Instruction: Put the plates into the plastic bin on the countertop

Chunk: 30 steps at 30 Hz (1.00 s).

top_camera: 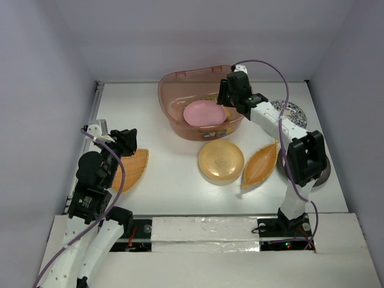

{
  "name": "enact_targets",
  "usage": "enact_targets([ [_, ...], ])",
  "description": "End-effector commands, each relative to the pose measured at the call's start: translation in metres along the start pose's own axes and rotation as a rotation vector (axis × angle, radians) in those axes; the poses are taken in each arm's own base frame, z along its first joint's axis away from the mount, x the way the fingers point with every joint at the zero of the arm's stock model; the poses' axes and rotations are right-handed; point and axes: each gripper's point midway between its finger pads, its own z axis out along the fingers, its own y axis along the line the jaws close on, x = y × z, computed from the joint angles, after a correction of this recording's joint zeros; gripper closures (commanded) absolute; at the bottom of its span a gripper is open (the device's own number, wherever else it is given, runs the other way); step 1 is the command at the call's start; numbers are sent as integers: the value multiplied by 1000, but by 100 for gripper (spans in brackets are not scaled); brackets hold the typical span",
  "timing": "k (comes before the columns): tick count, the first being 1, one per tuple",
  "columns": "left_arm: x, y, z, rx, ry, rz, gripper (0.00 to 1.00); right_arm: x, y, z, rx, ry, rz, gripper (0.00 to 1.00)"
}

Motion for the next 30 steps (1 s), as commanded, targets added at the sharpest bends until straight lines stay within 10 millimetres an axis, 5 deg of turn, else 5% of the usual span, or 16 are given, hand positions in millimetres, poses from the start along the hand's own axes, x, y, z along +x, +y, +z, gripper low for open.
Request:
enact_targets([
  [1,-10,-2,0,11,-44,3,70,-46,14,-43,-93,-121,39,52],
  [2,-12,-2,-1,11,-47,3,70,-51,33,-55,-176,-151,48,75],
  [4,-11,-2,0,9,-45,2,70,-31,47,-72,-243,-134,62,99],
  [6,-11,-1,-1,6,-48,3,70,-19,93,-110,-373,-160,59,100],
  [8,-13,-1,-1,4,-54,1,70,27,137,-134,-478,-107,61,100],
  [12,-16,1,-3,-8,-65,-5,70,105,203,-159,-625,6,152,100],
  [16,-17,0,-4,-5,-70,-6,70,160,250,-171,-655,63,206,100],
  [19,-18,-1,-6,2,-74,-7,70,189,274,-164,-669,116,266,90],
  [22,-20,-2,-8,10,-82,-10,70,216,290,-148,-669,182,336,50],
  [23,-18,-4,-8,20,-78,-10,70,222,292,-143,-662,193,350,45],
  [26,-20,-5,-10,26,-85,-12,70,249,302,-123,-646,252,396,35],
  [30,-20,-8,-11,36,-86,-13,70,271,313,-107,-640,299,421,35],
])
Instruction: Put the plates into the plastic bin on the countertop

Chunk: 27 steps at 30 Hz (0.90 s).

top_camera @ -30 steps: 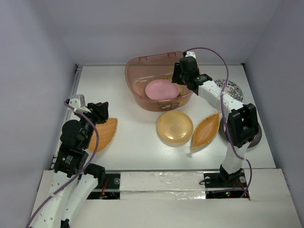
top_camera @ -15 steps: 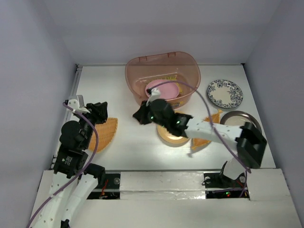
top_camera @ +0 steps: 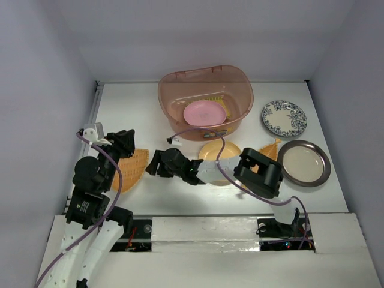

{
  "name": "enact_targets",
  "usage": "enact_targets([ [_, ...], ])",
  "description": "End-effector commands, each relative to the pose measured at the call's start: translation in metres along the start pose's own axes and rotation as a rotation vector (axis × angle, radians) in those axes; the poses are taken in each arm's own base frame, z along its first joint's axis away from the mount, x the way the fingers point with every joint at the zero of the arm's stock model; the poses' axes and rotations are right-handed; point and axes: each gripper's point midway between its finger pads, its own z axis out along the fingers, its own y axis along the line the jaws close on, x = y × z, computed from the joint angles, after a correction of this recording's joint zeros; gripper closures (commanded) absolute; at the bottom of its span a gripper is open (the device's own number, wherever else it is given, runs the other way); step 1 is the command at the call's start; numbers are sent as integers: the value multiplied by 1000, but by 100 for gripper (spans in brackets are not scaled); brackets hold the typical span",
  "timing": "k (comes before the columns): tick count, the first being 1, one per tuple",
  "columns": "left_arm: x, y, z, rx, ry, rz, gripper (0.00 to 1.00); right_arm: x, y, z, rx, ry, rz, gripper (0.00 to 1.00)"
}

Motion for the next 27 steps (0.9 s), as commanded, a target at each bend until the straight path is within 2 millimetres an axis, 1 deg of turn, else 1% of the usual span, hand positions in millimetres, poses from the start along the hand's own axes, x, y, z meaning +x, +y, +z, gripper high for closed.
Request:
enact_targets([
  [1,-9,-8,-2,39,-39,-8,70,-19,43,11,-118,-61,106,35],
  [4,-9,-11,-3,48,-37,-8,70,-17,45,24,-134,-66,126,35],
  [5,-9,-11,-3,48,-38,-6,70,-14,43,28,-125,-55,134,37],
  [6,-9,-10,-3,47,-39,-6,70,-14,50,31,-141,-49,138,38],
  [7,-10,-10,-3,45,-39,-6,70,-8,44,38,-131,-40,140,38],
  [11,-8,-12,-3,52,-35,-5,70,0,46,52,-145,-15,157,43],
  [12,-8,-14,-4,59,-33,-6,70,1,46,54,-146,-14,157,49],
  [14,-8,-13,-3,57,-31,-6,70,0,48,56,-152,-17,161,56],
  [15,-7,-13,-3,56,-30,-4,70,-1,49,55,-156,-19,160,72],
  [16,-7,-13,-3,54,-29,-4,70,-5,55,49,-177,-26,157,83],
  [17,-7,-13,-3,55,-30,-4,70,-9,60,45,-191,-34,154,83],
  [18,-8,-13,-3,53,-31,-4,70,-16,65,40,-204,-53,148,93],
  [20,-8,-12,-3,47,-32,-4,70,-32,77,26,-230,-101,118,100],
  [21,-9,-10,-4,39,-36,-6,70,-51,92,10,-254,-150,107,100],
  [22,-11,-10,-5,34,-38,-8,71,-62,99,0,-265,-181,94,100],
  [23,-14,-6,-6,16,-52,-9,71,-72,104,-8,-263,-218,43,100],
  [24,-16,-5,-8,5,-62,-13,73,-97,118,-28,-271,-291,34,100],
  [25,-18,-2,-9,-9,-68,-16,73,-108,123,-38,-268,-327,19,100],
  [27,-24,3,-13,-37,-98,-25,74,-142,123,-58,-264,-405,-10,100],
])
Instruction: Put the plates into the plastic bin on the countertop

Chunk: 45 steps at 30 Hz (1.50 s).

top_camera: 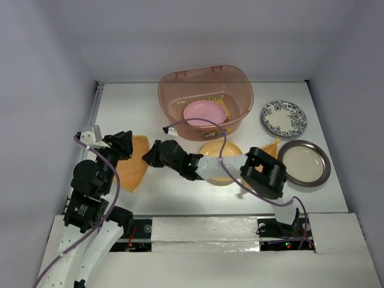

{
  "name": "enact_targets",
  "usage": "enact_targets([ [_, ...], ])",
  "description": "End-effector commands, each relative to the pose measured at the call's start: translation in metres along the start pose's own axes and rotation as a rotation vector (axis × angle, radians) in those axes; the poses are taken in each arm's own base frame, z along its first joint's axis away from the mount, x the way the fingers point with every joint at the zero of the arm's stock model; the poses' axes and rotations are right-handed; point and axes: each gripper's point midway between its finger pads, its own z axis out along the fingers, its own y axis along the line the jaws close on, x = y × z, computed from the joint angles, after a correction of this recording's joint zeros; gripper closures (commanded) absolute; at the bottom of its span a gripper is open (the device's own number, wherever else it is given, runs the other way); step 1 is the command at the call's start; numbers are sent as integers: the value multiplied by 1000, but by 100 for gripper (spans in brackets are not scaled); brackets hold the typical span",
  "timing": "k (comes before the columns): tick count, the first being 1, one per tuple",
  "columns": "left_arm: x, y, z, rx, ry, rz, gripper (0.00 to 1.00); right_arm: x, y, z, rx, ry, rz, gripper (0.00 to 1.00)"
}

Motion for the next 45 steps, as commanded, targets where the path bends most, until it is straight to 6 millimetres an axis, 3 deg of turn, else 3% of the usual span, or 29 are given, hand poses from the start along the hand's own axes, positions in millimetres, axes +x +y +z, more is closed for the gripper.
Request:
enact_targets([
  [1,-24,5,-8,-35,-91,-24,74,-139,74,-56,-169,-332,3,100],
  [3,-26,6,-10,-38,-102,-27,74,-174,68,-74,-169,-386,-2,100],
  [4,-26,5,-10,-36,-103,-27,73,-210,58,-94,-163,-448,2,100],
  [7,-24,1,-8,-12,-98,-23,72,-256,36,-118,-124,-494,-29,100],
  [8,-22,-1,-7,2,-91,-20,72,-286,12,-130,-73,-530,-27,100],
  [11,-21,-3,-7,15,-88,-17,72,-313,-21,-139,-23,-501,-40,100],
  [12,-21,-3,-7,15,-88,-17,71,-331,-41,-144,12,-514,-41,100],
  [14,-20,-4,-6,20,-86,-17,71,-337,-63,-142,57,-470,-45,100],
  [15,-20,-4,-6,21,-86,-17,71,-350,-79,-142,82,-478,-44,100],
  [22,-18,-4,-6,24,-83,-18,69,-369,-142,-123,190,-388,-31,100],
  [29,-15,-6,-2,30,-70,-15,68,-353,-183,-90,274,-238,-32,96],
  [30,-13,-6,-1,28,-64,-15,68,-351,-187,-87,279,-232,-31,89],
  [32,-9,-5,2,22,-47,-13,68,-349,-190,-85,283,-224,-27,78],
  [33,-8,-5,3,20,-41,-13,67,-348,-191,-86,291,-227,-25,63],
  [36,1,-3,10,1,-2,-8,67,-355,-188,-95,310,-261,-34,41],
  [38,7,-1,15,-13,25,-2,67,-361,-182,-105,314,-287,-50,33],
  [45,24,2,27,-26,89,5,73,-368,-158,-139,283,-353,-97,33],
])
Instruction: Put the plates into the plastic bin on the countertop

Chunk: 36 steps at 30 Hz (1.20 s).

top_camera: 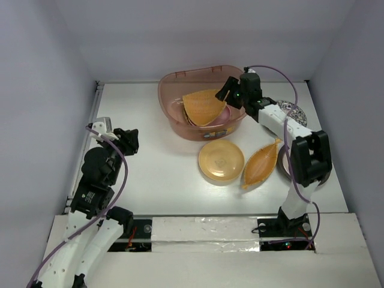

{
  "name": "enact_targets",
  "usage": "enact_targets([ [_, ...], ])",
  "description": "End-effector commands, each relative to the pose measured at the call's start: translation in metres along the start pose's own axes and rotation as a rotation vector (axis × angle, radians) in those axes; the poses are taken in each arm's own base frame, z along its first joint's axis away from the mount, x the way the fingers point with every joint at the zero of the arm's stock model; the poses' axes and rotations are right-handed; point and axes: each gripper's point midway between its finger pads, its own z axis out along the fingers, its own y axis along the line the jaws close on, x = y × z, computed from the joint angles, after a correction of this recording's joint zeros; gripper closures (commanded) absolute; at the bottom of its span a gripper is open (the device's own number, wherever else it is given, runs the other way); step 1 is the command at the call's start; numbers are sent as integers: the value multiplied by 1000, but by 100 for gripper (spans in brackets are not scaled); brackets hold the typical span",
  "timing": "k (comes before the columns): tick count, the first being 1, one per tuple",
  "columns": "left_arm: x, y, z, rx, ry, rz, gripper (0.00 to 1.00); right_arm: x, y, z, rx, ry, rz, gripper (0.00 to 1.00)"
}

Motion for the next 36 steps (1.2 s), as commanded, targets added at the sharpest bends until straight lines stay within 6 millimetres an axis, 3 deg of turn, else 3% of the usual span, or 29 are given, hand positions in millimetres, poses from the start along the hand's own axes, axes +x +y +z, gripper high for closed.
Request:
enact_targets([
  [1,-2,-5,7,23,-2,-10,74,-43,34,-38,-101,-141,-42,33],
  [4,11,-5,16,30,55,-6,83,-39,33,-55,-114,-150,-55,32],
  [8,35,-21,26,111,162,-31,98,-39,37,-81,-151,-181,-80,33],
  [10,42,-27,29,138,191,-59,100,-35,40,-103,-198,-201,-88,59],
  [12,53,-32,31,161,229,-83,100,-38,47,-123,-247,-245,-101,100],
  [13,56,-33,32,166,237,-95,100,-35,45,-142,-260,-269,-104,100],
  [15,69,-37,33,182,261,-149,100,-36,45,-162,-281,-312,-113,100],
  [17,93,-43,35,187,294,-207,100,-34,42,-186,-286,-346,-121,100],
  [18,105,-46,36,182,313,-219,100,-32,39,-192,-283,-353,-137,100],
  [19,121,-69,29,240,344,-219,100,-31,38,-198,-283,-359,-144,100],
  [20,150,-61,36,159,383,-198,100,-26,32,-206,-276,-366,-158,100],
  [22,184,-82,28,170,462,-182,100,-22,24,-211,-256,-381,-157,100],
  [24,213,-85,37,124,513,-151,100,-15,17,-217,-253,-390,-157,100],
  [26,228,-97,45,130,541,-151,91,-15,15,-220,-255,-407,-157,100],
  [28,234,-104,50,137,541,-151,78,-9,11,-219,-257,-403,-160,100],
  [31,242,-115,63,138,545,-142,67,-7,13,-216,-270,-393,-157,100],
  [36,271,-129,77,132,593,-93,65,0,14,-207,-292,-364,-147,100],
])
